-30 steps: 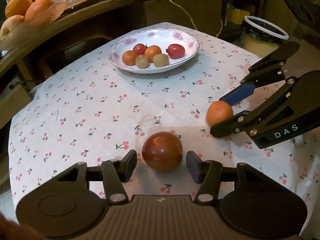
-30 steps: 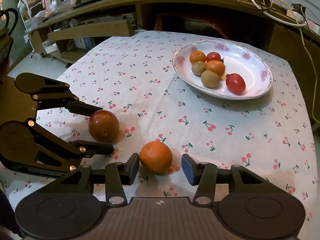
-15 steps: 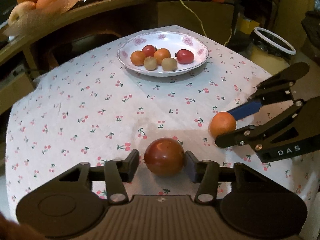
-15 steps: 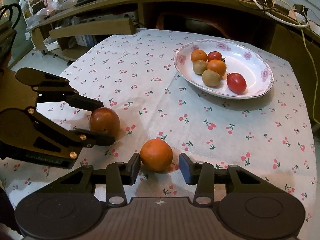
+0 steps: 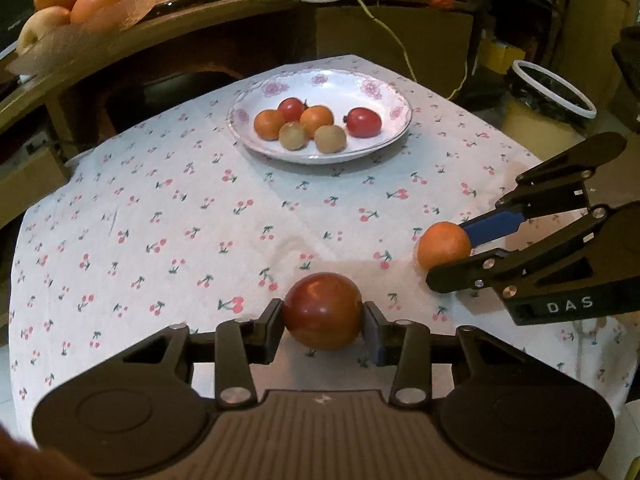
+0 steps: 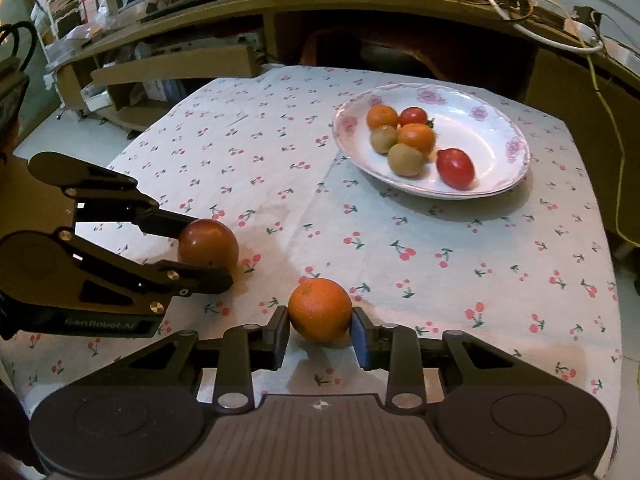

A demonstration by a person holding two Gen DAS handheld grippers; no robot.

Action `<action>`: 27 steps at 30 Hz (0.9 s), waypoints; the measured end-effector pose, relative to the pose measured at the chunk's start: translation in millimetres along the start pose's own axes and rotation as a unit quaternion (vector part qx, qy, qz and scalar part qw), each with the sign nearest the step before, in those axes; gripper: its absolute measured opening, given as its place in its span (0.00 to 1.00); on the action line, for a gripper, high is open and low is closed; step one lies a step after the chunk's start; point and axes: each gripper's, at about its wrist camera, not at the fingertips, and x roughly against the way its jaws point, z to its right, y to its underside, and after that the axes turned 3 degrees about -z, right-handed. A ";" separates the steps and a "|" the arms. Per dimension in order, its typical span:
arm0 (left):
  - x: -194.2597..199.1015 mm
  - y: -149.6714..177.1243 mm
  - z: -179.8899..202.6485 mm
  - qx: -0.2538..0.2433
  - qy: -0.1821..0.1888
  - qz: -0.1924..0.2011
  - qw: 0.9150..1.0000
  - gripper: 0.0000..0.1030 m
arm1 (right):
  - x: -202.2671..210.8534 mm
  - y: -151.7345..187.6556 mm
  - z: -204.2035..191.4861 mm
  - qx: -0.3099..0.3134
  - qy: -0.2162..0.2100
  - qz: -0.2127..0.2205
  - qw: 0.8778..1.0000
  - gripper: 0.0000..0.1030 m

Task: Organize fruits
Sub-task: 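Carry the red-brown fruit and orange over the white plate with both grippers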

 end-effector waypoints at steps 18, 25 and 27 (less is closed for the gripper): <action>0.5 -39.1 12.3 -0.006 0.011 0.029 1.000 0.45 | 16.7 -18.3 22.8 -0.037 0.000 0.036 0.999 0.32; 2.2 -59.6 8.4 0.003 0.014 0.050 0.999 0.45 | 25.5 -31.3 38.1 -0.056 0.008 0.057 0.997 0.32; 1.5 -64.6 7.2 0.006 0.014 0.053 0.998 0.45 | 26.7 -34.4 42.6 -0.062 0.011 0.059 0.996 0.32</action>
